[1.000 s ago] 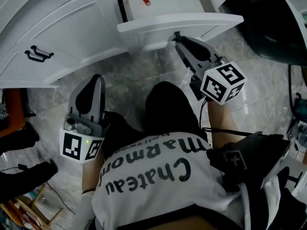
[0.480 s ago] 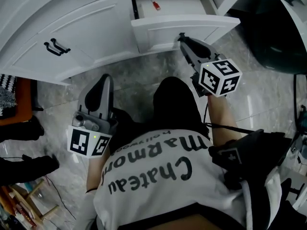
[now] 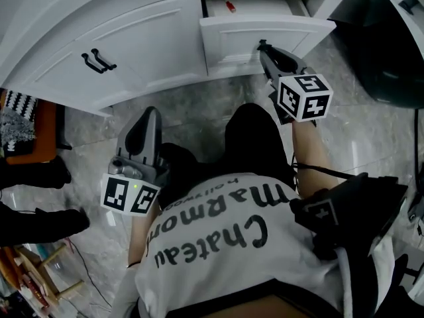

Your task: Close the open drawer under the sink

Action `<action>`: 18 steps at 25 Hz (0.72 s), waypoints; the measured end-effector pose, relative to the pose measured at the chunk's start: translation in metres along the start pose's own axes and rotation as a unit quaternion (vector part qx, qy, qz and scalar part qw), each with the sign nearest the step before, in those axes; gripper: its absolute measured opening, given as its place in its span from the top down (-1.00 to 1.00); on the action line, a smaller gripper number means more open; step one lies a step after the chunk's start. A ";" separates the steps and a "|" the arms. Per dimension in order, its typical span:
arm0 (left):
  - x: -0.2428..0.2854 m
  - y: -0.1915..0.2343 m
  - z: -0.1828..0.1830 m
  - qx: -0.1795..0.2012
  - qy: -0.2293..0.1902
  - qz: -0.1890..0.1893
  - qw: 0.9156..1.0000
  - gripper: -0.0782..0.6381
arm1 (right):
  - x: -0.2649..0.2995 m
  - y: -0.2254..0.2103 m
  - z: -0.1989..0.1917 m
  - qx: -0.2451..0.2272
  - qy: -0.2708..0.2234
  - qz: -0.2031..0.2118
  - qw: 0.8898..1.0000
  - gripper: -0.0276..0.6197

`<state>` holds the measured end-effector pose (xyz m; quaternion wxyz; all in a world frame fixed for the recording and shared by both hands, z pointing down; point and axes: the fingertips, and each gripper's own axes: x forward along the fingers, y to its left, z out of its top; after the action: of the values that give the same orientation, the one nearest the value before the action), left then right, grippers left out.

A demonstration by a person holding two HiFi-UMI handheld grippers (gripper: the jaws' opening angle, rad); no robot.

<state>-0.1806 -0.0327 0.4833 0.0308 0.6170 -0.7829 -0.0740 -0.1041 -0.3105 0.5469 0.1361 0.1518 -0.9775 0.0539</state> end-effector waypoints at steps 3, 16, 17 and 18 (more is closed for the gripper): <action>0.004 -0.003 0.001 0.006 0.001 -0.015 1.000 0.76 | 0.008 -0.002 0.002 -0.024 0.010 -0.015 1.000 0.67; 0.032 0.032 0.011 0.027 0.003 -0.024 0.999 0.76 | 0.025 -0.006 0.007 -0.029 0.031 -0.047 0.998 0.70; 0.031 0.031 0.013 0.023 -0.005 -0.026 0.999 0.76 | 0.025 -0.006 0.008 -0.029 0.027 -0.050 0.998 0.70; 0.028 0.030 0.014 0.022 -0.011 -0.026 0.999 0.76 | 0.025 -0.007 0.008 -0.028 0.023 -0.054 0.998 0.70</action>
<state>-0.2180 -0.0520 0.4728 0.0062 0.6371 -0.7681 -0.0642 -0.1270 -0.3249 0.5463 0.1655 0.1987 -0.9657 0.0223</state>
